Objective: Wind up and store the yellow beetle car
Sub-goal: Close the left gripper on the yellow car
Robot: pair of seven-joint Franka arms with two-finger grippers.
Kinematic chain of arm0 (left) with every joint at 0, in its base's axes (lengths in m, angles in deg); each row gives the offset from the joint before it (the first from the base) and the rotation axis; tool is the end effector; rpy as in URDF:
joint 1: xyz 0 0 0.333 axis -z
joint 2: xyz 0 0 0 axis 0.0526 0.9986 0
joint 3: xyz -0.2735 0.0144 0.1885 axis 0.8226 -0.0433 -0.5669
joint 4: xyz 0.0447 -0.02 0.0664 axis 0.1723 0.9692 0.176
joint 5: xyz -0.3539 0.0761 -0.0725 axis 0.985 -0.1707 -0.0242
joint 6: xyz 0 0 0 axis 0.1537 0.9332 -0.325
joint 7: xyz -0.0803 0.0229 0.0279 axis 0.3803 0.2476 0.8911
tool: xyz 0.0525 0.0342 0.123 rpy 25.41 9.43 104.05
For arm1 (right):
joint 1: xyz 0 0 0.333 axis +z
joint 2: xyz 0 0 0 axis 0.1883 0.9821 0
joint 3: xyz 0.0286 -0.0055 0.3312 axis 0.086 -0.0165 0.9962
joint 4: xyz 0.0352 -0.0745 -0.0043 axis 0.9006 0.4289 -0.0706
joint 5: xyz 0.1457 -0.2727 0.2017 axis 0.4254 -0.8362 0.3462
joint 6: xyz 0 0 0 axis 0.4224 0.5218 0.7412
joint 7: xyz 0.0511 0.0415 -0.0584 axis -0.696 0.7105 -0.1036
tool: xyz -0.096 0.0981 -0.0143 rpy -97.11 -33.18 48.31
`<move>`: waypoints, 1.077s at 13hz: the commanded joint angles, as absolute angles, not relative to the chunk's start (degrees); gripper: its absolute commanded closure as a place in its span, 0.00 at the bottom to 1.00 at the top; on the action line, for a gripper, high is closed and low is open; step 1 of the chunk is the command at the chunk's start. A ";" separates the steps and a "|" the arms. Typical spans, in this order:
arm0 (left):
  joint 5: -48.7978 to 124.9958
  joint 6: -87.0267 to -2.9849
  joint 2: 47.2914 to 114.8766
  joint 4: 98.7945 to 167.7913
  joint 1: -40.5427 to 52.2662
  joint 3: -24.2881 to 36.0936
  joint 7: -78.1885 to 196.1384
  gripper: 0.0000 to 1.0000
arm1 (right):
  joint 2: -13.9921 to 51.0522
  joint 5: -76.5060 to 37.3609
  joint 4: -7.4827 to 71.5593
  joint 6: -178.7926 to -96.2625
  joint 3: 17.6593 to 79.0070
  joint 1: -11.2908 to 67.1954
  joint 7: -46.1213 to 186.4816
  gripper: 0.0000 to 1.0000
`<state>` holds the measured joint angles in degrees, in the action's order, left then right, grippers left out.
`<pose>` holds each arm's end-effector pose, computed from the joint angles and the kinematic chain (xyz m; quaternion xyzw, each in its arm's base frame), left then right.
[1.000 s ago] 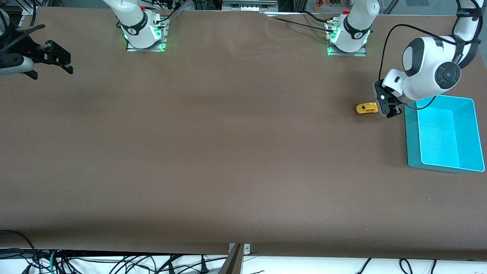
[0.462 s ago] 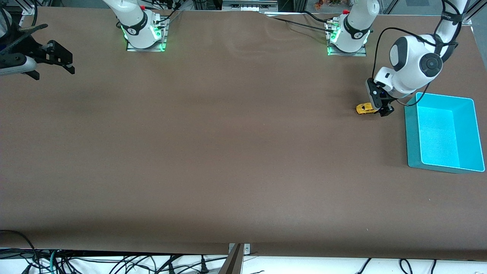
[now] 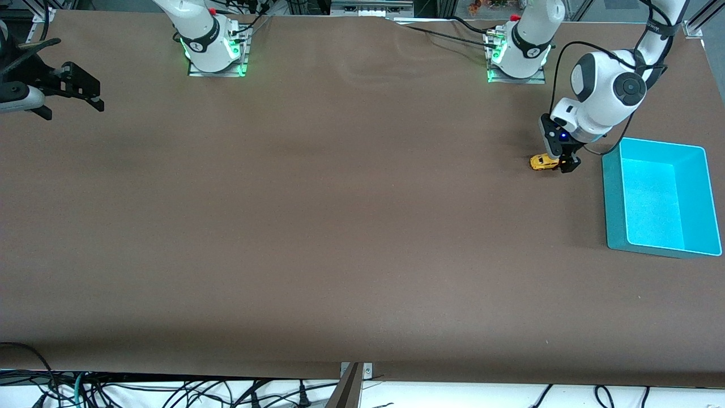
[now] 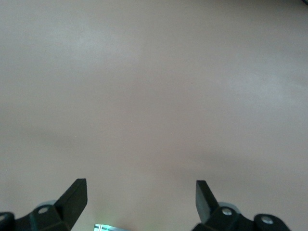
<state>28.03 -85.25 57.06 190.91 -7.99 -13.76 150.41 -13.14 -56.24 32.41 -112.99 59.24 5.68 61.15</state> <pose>0.3809 0.0422 0.2171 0.7683 -0.6399 -0.0125 0.0074 0.4837 0.0063 0.6112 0.9922 0.1243 -0.0025 0.0041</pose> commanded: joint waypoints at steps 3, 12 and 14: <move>26.47 -91.21 60.90 191.43 -9.43 -13.92 153.14 0.00 | -14.16 -55.80 34.35 -113.58 57.83 6.37 57.98 0.00; 26.47 -97.21 62.32 192.58 -9.34 -16.90 159.64 0.81 | -12.85 -54.31 33.56 -113.84 58.27 6.46 60.36 0.00; 26.56 -96.86 61.71 192.49 -9.34 -17.17 159.64 1.00 | -12.76 -54.31 33.48 -114.01 58.18 6.46 60.27 0.00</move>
<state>28.03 -96.84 63.47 191.98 -8.91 -16.86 158.99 -12.75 -55.09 33.50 -113.61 58.58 6.00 59.47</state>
